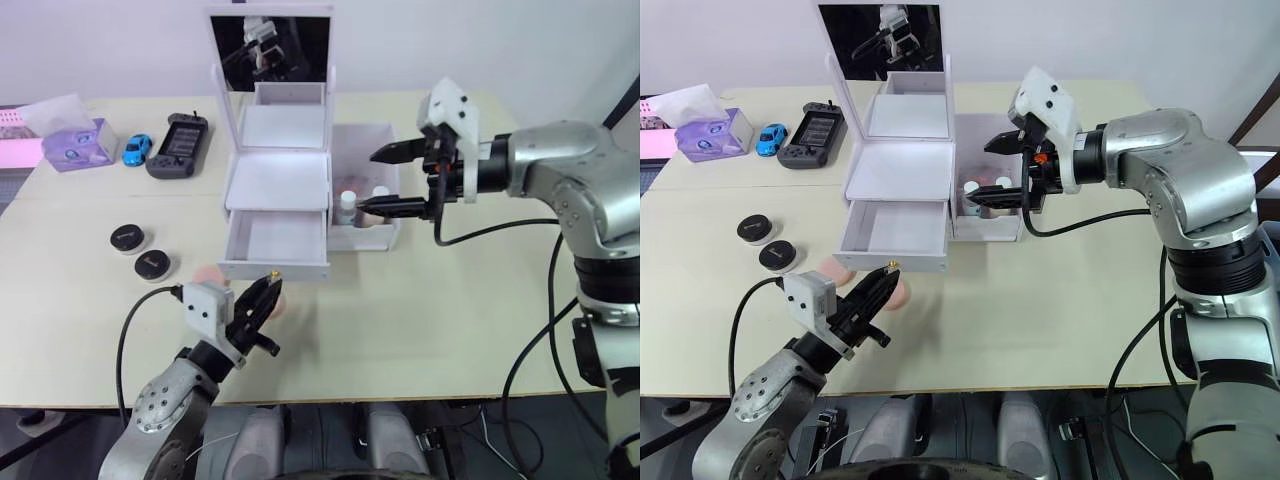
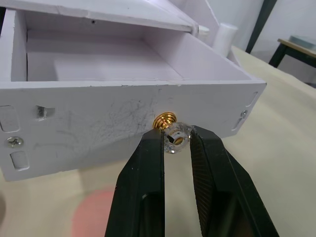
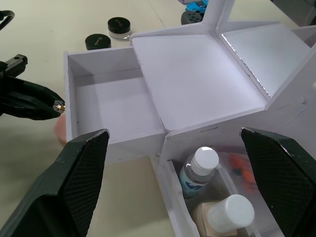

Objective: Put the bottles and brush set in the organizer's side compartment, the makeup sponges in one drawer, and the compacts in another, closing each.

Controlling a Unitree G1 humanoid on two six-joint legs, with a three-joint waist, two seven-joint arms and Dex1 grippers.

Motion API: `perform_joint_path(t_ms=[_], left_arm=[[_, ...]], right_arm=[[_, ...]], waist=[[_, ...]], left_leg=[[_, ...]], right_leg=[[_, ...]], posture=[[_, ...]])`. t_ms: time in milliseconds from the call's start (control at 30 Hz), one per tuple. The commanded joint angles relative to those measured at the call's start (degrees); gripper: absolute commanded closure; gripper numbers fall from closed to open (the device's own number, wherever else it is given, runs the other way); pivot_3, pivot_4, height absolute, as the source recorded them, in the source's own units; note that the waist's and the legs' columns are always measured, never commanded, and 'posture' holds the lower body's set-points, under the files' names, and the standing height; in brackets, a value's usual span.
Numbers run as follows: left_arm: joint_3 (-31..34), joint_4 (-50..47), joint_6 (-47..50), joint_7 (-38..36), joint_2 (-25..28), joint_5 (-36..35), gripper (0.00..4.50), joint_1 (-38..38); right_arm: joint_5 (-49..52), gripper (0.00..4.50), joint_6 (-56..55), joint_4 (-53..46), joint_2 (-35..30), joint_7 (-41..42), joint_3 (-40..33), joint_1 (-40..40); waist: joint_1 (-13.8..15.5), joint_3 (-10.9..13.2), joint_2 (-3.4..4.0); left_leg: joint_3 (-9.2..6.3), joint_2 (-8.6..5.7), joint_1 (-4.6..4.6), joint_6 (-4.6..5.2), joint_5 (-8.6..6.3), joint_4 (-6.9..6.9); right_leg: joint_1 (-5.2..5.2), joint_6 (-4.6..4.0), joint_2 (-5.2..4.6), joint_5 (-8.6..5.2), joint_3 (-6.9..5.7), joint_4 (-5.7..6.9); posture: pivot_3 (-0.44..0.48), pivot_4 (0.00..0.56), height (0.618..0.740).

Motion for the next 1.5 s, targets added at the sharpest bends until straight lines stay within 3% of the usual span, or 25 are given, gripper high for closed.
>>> perform_joint_path(t_ms=[33,167,300,433,467,633,733,800,933,1067,1200,1300,1400,1500], left_arm=[[-0.4,-1.1,0.7,-0.9,0.8,-1.3,4.27,0.6],[-0.3,-0.8,-0.3,-2.1,0.8,-2.6,4.27,2.0],[2.4,-1.8,-0.8,-6.5,3.4,-7.2,2.35,3.8],[13.4,-2.9,-1.0,-16.7,12.5,-16.3,0.29,7.9],[15.6,-2.1,-0.8,-19.0,14.6,-18.1,0.06,8.6],[35.1,11.7,4.6,-36.7,28.3,-31.4,0.06,10.7],[44.5,26.3,6.0,-45.8,39.0,-29.7,0.06,7.2],[46.5,33.4,6.1,-48.9,44.0,-27.2,0.06,4.5],[45.7,51.5,2.2,-53.6,52.8,-20.2,0.06,-5.0],[38.5,69.7,-7.3,-59.1,58.0,-11.9,0.06,-17.7],[31.8,85.1,-13.1,-62.6,59.2,-6.2,0.06,-31.7],[28.2,92.1,-13.9,-65.1,59.0,-3.2,0.06,-38.4],[26.0,96.0,-15.8,-66.2,57.9,-0.9,0.06,-43.0],[25.0,96.5,-15.1,-67.9,57.0,-0.4,0.06,-45.5]], right_arm=[[0.7,0.00,-0.4,-0.5,-0.1,0.9,-1.2,-0.8],[0.9,0.00,-0.6,-0.3,-0.6,1.5,-1.7,-1.2],[0.5,0.00,-1.6,0.6,-1.2,2.1,-2.2,-1.4],[-0.6,0.00,-5.2,2.5,-1.7,2.8,-2.8,-1.1],[-0.9,0.00,-6.1,3.0,-1.7,3.0,-2.7,-1.2],[-0.8,0.00,-9.0,6.1,-2.2,5.9,-3.1,-1.7],[-1.9,0.00,-12.0,7.8,-5.2,7.2,-5.0,0.4],[-0.6,0.00,-11.7,7.3,-7.4,8.0,-7.1,2.9],[2.6,0.00,-7.9,1.4,-12.0,7.4,-13.4,11.5],[3.4,0.00,-6.5,-2.6,-15.8,6.2,-22.1,25.7],[4.6,0.00,-9.4,-3.1,-14.4,6.9,-34.8,40.3],[3.0,0.00,-13.1,-1.8,-13.8,6.6,-39.7,47.6],[1.4,0.00,-15.7,0.4,-13.8,5.2,-41.3,51.1],[2.4,0.00,-13.8,-1.3,-14.5,2.5,-39.0,49.0]], waist=[[0.0,0.0,0.00],[-0.1,0.0,0.00],[-0.1,0.0,0.01],[-0.2,0.0,0.04],[-0.3,0.0,0.04],[-0.4,0.1,0.07],[-0.1,0.1,0.14],[0.0,0.1,0.07],[0.0,0.1,-0.02],[-0.3,0.1,-0.05],[-0.2,0.1,-0.06],[-0.3,0.1,-0.11],[-0.4,0.1,-0.17],[-0.4,0.1,-0.16]], left_leg=[[0.00,0.00,-0.01,0.00,0.00,0.02],[0.01,0.00,-0.03,-0.01,0.00,0.04],[0.01,0.00,-0.08,0.00,-0.01,-0.02],[-0.02,0.04,-0.20,0.00,-0.01,-0.04],[-0.01,0.05,-0.20,0.00,-0.01,-0.04],[0.03,0.07,-0.28,-0.02,-0.02,0.03],[0.05,0.08,-0.35,-0.02,-0.02,0.02],[0.06,0.08,-0.42,-0.02,-0.02,0.03],[0.42,0.06,-0.45,-0.03,-0.03,-0.14],[0.62,0.09,-0.35,0.00,-0.04,-0.41],[0.74,0.19,-0.27,0.01,-0.04,-0.52],[0.88,0.20,-0.19,0.02,-0.04,-0.48],[0.93,0.24,-0.02,0.02,-0.04,-0.46],[0.98,0.33,0.17,0.02,-0.04,-0.44]], right_leg=[[0.00,0.00,0.00,0.00,0.00,0.00],[0.00,0.00,-0.01,0.00,0.00,-0.02],[-0.09,0.00,-0.01,0.00,0.00,-0.03],[-0.26,-0.02,0.02,-0.01,-0.05,-0.02],[-0.27,-0.02,0.02,-0.01,-0.05,-0.01],[-0.34,-0.02,-0.01,-0.01,-0.09,-0.08],[-0.45,-0.02,-0.04,-0.01,-0.13,-0.11],[-0.71,-0.02,-0.05,-0.01,-0.14,-0.09],[-0.50,-0.02,-0.18,-0.01,-0.02,-0.17],[-0.62,0.03,-0.17,-0.03,0.09,-0.13],[-0.66,0.05,-0.12,-0.05,0.14,-0.09],[-0.65,0.07,-0.13,-0.02,0.23,-0.03],[-0.49,0.08,-0.13,-0.02,0.24,-0.01],[-0.38,0.07,-0.12,-0.03,0.24,-0.01]], posture=[[0.000,0.150,0.740],[0.000,0.150,0.740],[0.000,0.150,0.740],[0.000,0.150,0.740],[0.000,0.150,0.740],[0.000,0.150,0.740],[0.000,0.150,0.740],[0.000,0.150,0.740],[0.000,0.150,0.740],[0.000,0.150,0.740],[0.000,0.150,0.740],[0.000,0.150,0.740],[0.000,0.150,0.740],[0.000,0.150,0.740]])
